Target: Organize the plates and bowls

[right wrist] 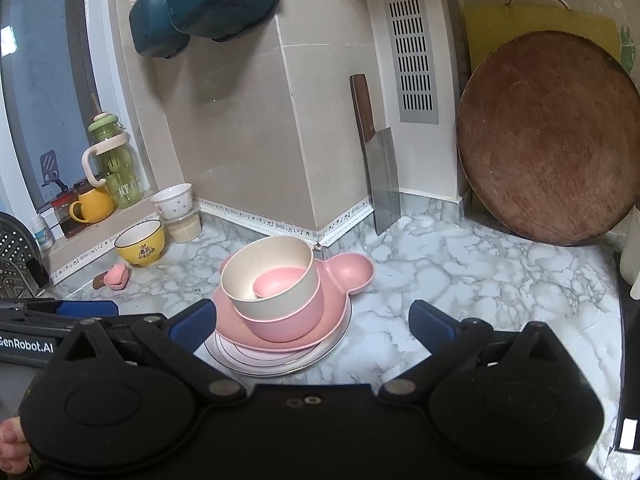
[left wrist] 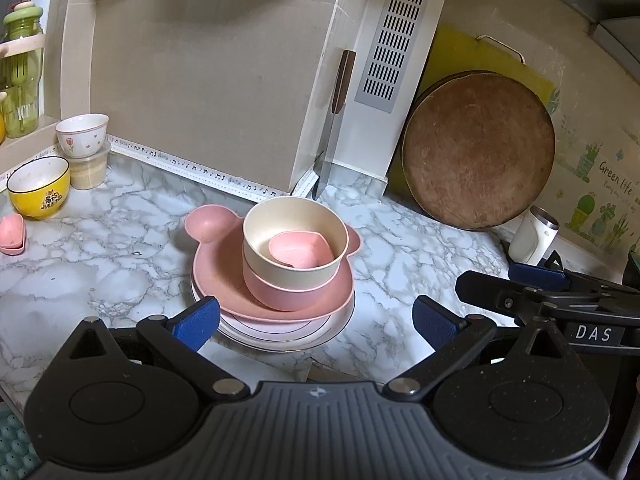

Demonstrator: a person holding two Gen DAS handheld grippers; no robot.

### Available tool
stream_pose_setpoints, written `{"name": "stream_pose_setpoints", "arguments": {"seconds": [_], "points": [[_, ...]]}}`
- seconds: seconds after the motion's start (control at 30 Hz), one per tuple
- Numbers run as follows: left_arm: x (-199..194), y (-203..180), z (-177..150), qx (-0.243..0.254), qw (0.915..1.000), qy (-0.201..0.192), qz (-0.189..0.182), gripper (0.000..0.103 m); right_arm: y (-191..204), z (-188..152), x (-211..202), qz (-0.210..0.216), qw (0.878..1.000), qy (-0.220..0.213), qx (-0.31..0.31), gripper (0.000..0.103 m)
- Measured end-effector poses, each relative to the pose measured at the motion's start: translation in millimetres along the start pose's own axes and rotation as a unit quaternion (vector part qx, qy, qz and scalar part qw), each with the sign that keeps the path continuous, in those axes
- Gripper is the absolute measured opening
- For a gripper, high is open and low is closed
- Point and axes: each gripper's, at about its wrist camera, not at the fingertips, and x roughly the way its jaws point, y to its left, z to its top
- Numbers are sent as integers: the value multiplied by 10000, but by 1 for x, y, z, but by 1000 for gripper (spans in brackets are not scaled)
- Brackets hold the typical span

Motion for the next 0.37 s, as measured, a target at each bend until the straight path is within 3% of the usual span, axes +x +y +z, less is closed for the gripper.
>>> {"name": "stream_pose_setpoints", "arguments": {"seconds": [0.37], "points": [[3, -1, 2, 35, 10000, -7, 13, 103, -3, 0, 3, 9, 10000, 61, 55, 103]]}}
